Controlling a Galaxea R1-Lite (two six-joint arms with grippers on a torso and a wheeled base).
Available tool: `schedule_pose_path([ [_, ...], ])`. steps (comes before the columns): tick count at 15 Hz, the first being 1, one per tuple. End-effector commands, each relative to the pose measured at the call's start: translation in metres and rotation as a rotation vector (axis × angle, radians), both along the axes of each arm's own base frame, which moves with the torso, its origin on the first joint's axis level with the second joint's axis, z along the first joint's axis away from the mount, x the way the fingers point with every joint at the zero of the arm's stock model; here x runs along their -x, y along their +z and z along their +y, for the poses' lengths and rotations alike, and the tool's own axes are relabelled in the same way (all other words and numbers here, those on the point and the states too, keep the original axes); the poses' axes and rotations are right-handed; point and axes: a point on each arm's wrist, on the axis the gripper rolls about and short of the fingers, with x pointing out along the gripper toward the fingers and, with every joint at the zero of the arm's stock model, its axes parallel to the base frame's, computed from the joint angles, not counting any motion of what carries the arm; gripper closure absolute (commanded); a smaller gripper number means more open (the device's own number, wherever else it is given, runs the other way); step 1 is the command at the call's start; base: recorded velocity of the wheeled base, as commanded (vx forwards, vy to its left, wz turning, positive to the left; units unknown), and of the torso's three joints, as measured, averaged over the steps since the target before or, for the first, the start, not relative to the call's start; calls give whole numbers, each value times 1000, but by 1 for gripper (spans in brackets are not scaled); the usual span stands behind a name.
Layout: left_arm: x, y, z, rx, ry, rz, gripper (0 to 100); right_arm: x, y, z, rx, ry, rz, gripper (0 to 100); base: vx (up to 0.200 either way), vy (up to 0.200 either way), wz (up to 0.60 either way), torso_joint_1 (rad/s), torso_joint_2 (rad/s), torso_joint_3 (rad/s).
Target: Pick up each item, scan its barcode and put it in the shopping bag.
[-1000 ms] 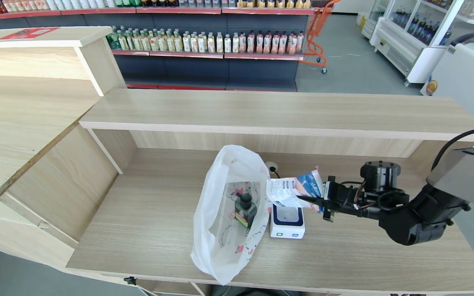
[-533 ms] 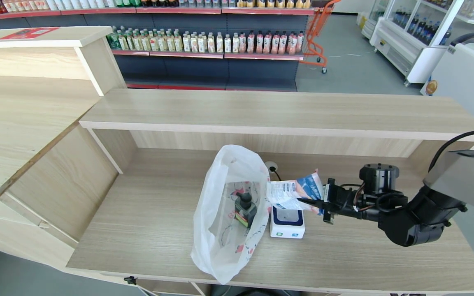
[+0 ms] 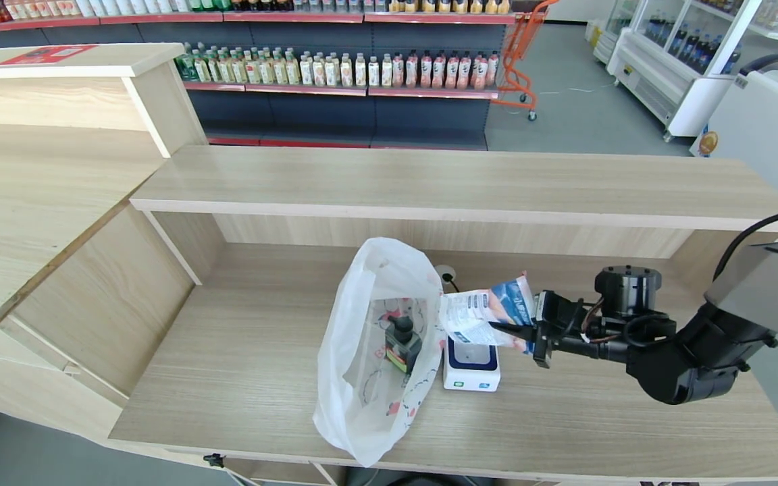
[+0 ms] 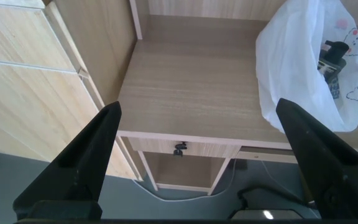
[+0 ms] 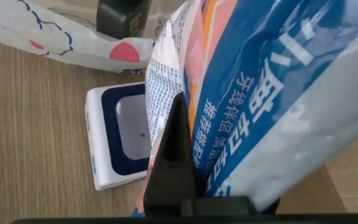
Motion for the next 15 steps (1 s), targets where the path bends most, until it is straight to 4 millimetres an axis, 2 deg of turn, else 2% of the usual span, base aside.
schedule_pose_path([
  [1,0,0,0,0,0,0,0,13,43,-1,-101,-33,21,100,0,0,0,0,0,0],
  [3,0,0,0,0,0,0,0,32,72,-7,-234,-164,135,100,0,0,0,0,0,0],
  [4,0,0,0,0,0,0,0,38,78,-8,-273,-205,172,100,0,0,0,0,0,0],
  [5,0,0,0,0,0,0,0,58,95,-12,-400,-333,310,100,0,0,0,0,0,0],
  [9,0,0,0,0,2,0,0,93,112,-19,-496,-449,537,100,0,0,0,0,0,0],
  [10,0,0,0,0,0,0,0,97,117,-18,-542,-459,577,100,0,200,0,2,-2,2],
  [12,0,0,0,2,0,0,0,112,131,-6,-634,-453,692,100,0,200,0,-15,0,5],
  [15,0,0,0,2,0,0,0,142,139,9,-639,-437,889,100,0,0,0,0,0,0],
])
